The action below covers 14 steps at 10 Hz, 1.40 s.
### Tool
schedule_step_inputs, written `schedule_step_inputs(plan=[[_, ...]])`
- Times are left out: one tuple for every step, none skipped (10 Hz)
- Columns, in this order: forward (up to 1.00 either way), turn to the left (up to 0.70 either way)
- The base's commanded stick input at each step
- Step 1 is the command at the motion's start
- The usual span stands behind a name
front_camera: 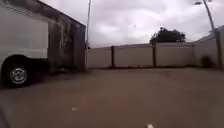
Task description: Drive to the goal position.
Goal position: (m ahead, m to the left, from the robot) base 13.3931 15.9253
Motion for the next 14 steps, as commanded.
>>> schedule_step_inputs(plan=[[1.0,0.0],[1.0,0.0],[1.0,0.0],[1.0,0.0],[1.0,0.0],[1.0,0.0],[1.0,0.0],[1.0,0.0],[1.0,0.0],[1.0,0.0],[1.0,0.0],[1.0,0.0],[1.0,0.0],[1.0,0.0]])
